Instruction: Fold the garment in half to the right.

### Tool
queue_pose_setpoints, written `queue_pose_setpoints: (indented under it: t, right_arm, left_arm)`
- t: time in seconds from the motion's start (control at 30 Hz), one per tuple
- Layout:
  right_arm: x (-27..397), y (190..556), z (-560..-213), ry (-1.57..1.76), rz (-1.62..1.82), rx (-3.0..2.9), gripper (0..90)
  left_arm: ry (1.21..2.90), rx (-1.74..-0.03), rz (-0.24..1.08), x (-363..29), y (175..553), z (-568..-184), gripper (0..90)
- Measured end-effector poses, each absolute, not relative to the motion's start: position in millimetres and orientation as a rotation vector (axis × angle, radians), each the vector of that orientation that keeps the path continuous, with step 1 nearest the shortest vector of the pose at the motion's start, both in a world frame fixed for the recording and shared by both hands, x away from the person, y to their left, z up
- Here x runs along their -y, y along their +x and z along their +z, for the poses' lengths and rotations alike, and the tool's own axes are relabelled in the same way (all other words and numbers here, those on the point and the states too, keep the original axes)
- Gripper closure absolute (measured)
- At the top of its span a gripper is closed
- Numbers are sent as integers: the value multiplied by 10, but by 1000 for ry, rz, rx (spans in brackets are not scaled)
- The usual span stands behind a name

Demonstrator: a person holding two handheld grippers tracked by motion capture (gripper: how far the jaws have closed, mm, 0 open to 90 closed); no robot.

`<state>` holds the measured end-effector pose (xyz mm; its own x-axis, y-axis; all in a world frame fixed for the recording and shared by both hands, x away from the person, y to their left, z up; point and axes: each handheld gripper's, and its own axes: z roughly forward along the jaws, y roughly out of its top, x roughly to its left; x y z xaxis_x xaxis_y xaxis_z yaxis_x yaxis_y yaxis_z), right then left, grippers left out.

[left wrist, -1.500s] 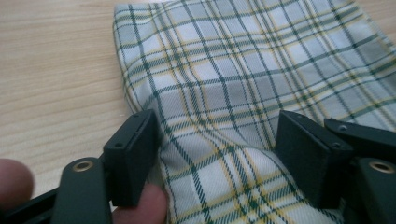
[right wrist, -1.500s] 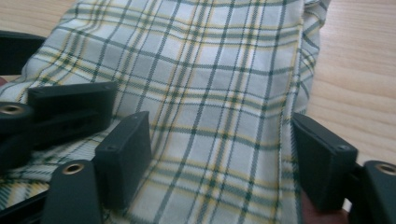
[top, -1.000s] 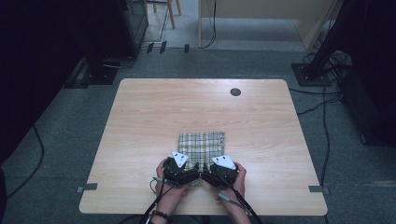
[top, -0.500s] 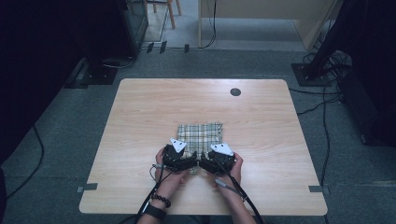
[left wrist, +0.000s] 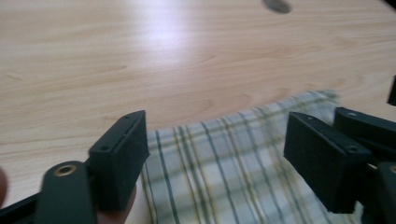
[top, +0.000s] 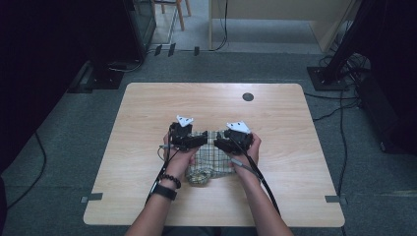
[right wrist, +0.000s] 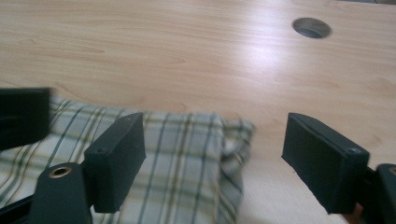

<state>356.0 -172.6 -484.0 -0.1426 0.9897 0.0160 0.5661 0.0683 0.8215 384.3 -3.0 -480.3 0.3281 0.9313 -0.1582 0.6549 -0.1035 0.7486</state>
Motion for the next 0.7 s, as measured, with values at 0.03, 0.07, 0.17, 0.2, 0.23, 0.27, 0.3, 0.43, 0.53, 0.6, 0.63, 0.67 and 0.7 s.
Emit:
queue_pose_setpoints:
  t: [0.03,0.07,0.17,0.2,0.23,0.27,0.3,0.43,0.53,0.6,0.63,0.67,0.7]
  right_arm:
    - [1704,3606,-4856,1540,942,-1784,254]
    - [1673,3654,-4885,1534,957,-1801,293]
    - [1586,3750,-5069,1498,896,-1886,374]
    - [1579,3762,-5129,1492,880,-1895,398]
    - [1576,3758,-5200,1483,895,-1895,408]
    - [1578,3740,-5235,1446,906,-1884,414]
    - [1584,3733,-5233,1443,904,-1887,431]
    - [1640,3748,-5220,1470,946,-1890,433]
    - [1705,3732,-5189,1487,1010,-1887,384]
    - [1744,3679,-5115,1471,1015,-1823,395]
    - [1749,3648,-5073,1457,1024,-1786,451]
    - [1744,3618,-5035,1434,1042,-1772,487]
    - [1718,3601,-5009,1417,1058,-1780,500]
  left_arm:
    - [1835,-1435,433,35,3900,-4869,253]
    - [1834,-1459,423,43,3938,-4946,287]
    - [1856,-1444,512,87,3914,-5045,312]
    - [1874,-1432,544,106,3900,-5079,312]
    - [1897,-1418,576,118,3891,-5119,315]
    - [1883,-1409,574,112,3888,-5149,314]
    - [1868,-1411,553,78,3895,-5161,312]
    - [1844,-1418,501,17,3924,-5161,300]
    - [1813,-1420,488,-30,3891,-5068,300]
    - [1779,-1401,486,-45,3834,-4980,300]
    - [1768,-1388,493,-33,3800,-4944,300]
    - [1765,-1374,494,-6,3768,-4922,300]
    - [1773,-1358,495,33,3741,-4914,300]
